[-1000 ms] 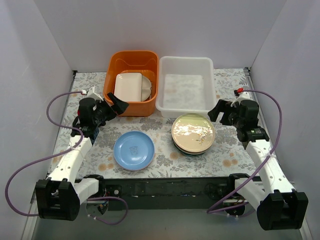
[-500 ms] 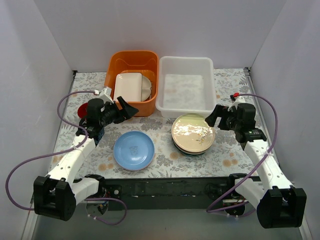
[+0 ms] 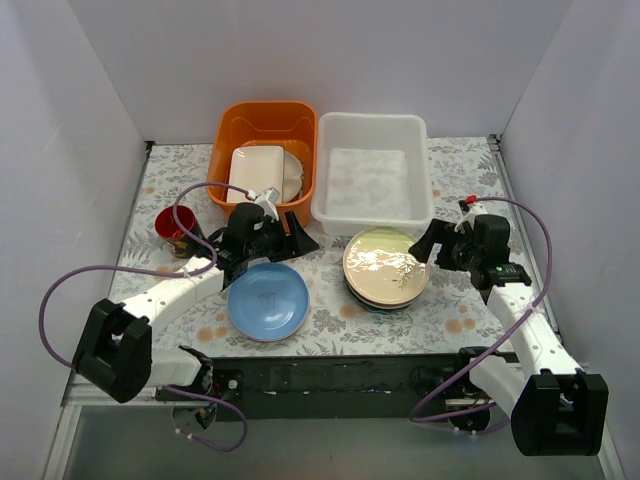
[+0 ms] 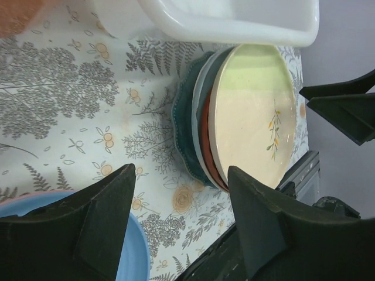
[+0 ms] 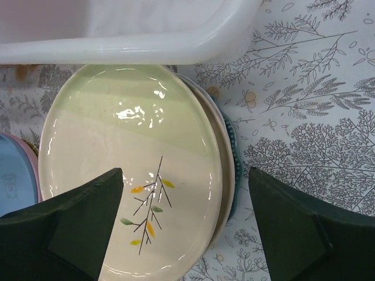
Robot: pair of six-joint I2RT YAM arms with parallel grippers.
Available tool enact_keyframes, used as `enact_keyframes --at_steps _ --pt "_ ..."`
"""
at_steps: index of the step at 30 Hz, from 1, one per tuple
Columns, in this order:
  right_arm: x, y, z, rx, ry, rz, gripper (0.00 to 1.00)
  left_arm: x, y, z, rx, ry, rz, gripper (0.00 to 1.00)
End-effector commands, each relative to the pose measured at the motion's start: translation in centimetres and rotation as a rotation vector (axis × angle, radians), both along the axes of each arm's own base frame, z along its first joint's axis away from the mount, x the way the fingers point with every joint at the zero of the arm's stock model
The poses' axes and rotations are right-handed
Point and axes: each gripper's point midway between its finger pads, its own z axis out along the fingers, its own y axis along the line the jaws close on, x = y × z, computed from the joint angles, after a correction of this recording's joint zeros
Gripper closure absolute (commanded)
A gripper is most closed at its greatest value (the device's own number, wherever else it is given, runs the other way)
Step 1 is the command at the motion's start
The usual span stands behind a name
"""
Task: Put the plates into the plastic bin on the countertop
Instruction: Pick up the plate at the center of the board.
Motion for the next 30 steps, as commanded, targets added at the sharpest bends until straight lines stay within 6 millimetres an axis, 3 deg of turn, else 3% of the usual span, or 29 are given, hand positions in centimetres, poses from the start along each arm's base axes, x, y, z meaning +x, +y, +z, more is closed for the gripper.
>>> enact_keyframes --at_steps 1,12,21,30 --pt "-0.2 0.6 -0.1 0.046 -0.007 0.032 0.07 0.9 -2.8 2.2 -0.031 -0.060 -0.016 0.38" --pt "-1.2 0.9 -1.5 0.087 0.030 0.057 0.15 0.1 -8.3 0.3 0.006 -0.008 -0.110 0.41" --pt "-1.3 0.5 -1.4 0.119 0.022 0.053 0.24 0.1 -9.6 -1.9 0.038 0.033 -0.130 0.40" --pt "-1.5 0.7 -1.8 0.168 0.037 0.071 0.36 0.2 -10.2 -2.6 0.050 0.042 -0.141 0.42"
